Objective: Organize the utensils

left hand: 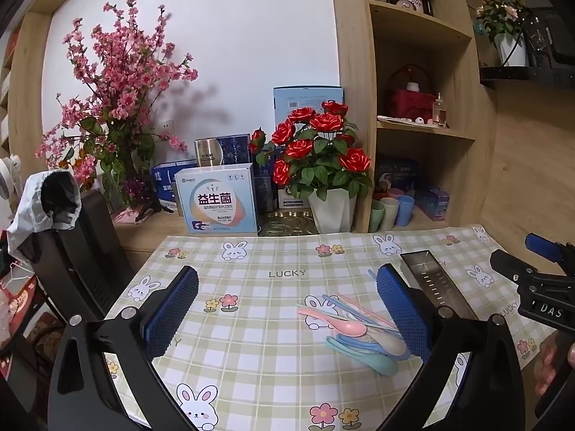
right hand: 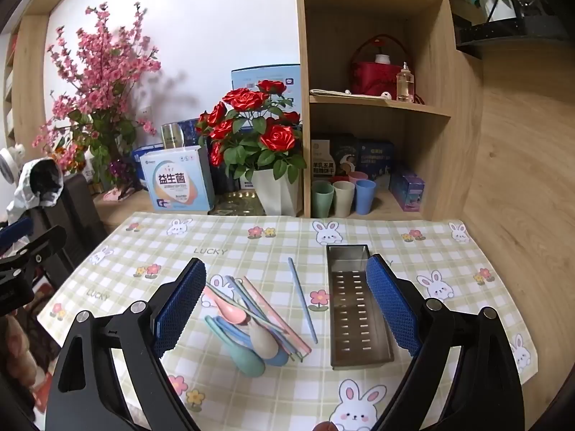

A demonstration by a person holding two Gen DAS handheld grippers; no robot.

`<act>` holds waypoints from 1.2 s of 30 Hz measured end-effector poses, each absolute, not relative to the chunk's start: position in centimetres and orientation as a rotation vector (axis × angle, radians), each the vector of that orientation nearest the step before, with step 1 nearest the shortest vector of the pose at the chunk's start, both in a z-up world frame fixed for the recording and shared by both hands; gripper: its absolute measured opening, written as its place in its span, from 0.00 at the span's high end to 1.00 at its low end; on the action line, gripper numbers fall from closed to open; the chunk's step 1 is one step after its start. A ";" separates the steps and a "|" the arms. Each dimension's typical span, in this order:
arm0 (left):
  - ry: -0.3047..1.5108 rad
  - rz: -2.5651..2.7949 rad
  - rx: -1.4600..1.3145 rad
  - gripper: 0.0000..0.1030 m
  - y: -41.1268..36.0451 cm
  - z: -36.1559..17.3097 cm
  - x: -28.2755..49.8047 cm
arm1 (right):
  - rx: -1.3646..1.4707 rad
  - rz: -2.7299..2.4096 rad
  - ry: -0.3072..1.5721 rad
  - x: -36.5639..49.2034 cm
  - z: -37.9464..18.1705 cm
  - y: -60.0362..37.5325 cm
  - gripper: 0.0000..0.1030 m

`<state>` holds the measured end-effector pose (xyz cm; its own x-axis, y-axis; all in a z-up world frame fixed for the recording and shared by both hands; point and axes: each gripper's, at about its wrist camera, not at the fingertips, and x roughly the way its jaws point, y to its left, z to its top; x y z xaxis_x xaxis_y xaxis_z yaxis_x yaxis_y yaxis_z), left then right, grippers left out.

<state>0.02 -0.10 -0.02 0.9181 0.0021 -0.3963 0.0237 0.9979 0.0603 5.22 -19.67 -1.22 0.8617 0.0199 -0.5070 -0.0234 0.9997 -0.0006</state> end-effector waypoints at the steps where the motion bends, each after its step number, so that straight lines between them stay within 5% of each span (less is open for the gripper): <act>1: 0.409 -0.010 0.066 0.06 -0.1 0.0 0.0 | -0.008 0.022 0.531 5.2 -1.2 -19.7 0.15; 36: 0.398 -0.002 0.046 0.06 0.4 -0.3 -0.3 | -0.008 0.027 0.535 5.1 -1.4 -19.7 0.15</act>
<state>-0.33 0.37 -0.29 0.9220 0.0076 -0.3871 0.0105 0.9990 0.0445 5.15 -19.68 -1.39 0.8598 0.0235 -0.5101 -0.0277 0.9996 -0.0008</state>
